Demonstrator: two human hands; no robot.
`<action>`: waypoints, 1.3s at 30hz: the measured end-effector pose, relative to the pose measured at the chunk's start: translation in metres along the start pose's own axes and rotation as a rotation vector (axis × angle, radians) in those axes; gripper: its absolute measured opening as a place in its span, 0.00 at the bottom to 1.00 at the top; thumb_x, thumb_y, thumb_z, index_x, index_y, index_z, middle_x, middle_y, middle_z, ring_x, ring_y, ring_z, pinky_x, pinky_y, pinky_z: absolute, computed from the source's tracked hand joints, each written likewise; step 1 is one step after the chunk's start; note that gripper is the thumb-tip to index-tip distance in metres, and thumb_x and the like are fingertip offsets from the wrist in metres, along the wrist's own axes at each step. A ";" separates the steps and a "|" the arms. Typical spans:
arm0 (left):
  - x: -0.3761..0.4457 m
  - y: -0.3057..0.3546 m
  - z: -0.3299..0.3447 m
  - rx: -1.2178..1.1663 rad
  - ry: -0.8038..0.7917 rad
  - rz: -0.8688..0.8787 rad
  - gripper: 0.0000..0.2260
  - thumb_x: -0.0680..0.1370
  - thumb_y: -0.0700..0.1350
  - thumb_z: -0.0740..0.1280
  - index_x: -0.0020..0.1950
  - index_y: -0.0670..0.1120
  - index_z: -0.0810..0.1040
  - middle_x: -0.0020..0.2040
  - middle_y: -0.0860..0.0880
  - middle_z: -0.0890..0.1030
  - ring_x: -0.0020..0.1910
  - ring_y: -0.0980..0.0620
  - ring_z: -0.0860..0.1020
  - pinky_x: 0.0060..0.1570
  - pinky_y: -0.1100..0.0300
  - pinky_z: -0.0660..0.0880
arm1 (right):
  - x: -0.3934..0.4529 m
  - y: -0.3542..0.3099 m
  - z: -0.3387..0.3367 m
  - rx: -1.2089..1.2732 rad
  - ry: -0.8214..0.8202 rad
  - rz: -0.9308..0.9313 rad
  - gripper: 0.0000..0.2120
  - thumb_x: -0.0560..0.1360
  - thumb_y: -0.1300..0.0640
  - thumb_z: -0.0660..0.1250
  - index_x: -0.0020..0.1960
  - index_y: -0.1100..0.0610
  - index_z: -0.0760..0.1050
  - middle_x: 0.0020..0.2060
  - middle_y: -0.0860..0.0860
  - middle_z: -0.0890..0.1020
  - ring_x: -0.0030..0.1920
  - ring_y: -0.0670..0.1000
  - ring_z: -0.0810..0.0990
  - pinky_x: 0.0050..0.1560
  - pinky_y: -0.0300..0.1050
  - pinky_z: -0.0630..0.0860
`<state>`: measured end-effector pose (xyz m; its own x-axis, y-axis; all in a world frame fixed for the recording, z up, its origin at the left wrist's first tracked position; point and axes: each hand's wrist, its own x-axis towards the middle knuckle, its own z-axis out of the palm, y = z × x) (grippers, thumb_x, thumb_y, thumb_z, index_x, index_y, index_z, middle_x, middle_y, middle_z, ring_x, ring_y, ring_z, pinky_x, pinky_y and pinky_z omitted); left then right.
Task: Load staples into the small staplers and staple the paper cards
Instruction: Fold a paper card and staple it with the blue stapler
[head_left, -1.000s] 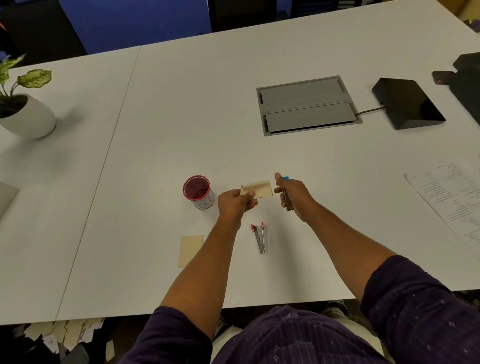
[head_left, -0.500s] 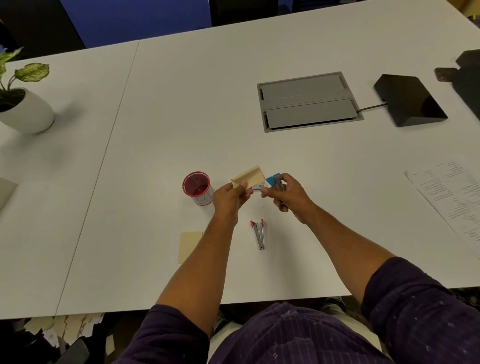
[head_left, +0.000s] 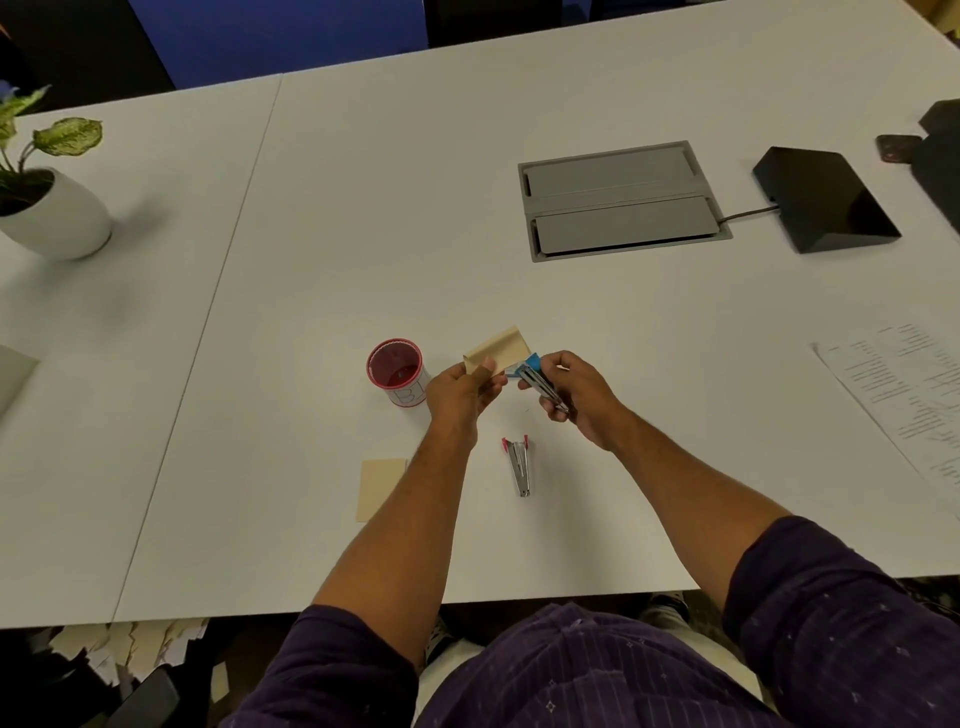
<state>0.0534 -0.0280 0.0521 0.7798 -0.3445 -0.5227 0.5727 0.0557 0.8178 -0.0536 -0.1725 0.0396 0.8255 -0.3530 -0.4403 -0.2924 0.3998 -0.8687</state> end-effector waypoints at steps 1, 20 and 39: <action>0.000 0.000 0.000 -0.002 0.005 0.002 0.10 0.77 0.40 0.72 0.56 0.38 0.79 0.42 0.42 0.85 0.39 0.49 0.84 0.41 0.61 0.80 | 0.000 0.000 -0.001 -0.002 0.004 -0.012 0.09 0.84 0.53 0.63 0.58 0.59 0.73 0.50 0.60 0.86 0.31 0.51 0.74 0.29 0.42 0.67; -0.001 -0.001 0.001 0.031 -0.124 -0.006 0.12 0.77 0.41 0.72 0.57 0.37 0.80 0.42 0.42 0.86 0.41 0.47 0.85 0.42 0.61 0.81 | 0.003 0.000 0.002 0.127 0.207 -0.120 0.15 0.73 0.43 0.77 0.44 0.52 0.76 0.29 0.47 0.70 0.26 0.47 0.66 0.27 0.41 0.66; -0.004 0.002 0.012 0.110 -0.010 0.096 0.13 0.78 0.37 0.71 0.60 0.32 0.79 0.44 0.38 0.85 0.38 0.48 0.85 0.43 0.60 0.82 | 0.005 -0.003 0.015 -0.152 0.234 -0.154 0.28 0.84 0.37 0.52 0.59 0.61 0.75 0.34 0.47 0.74 0.32 0.45 0.69 0.34 0.40 0.69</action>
<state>0.0488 -0.0378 0.0587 0.8267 -0.3520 -0.4389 0.4641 -0.0144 0.8857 -0.0414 -0.1630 0.0432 0.7372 -0.5920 -0.3257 -0.2561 0.2012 -0.9455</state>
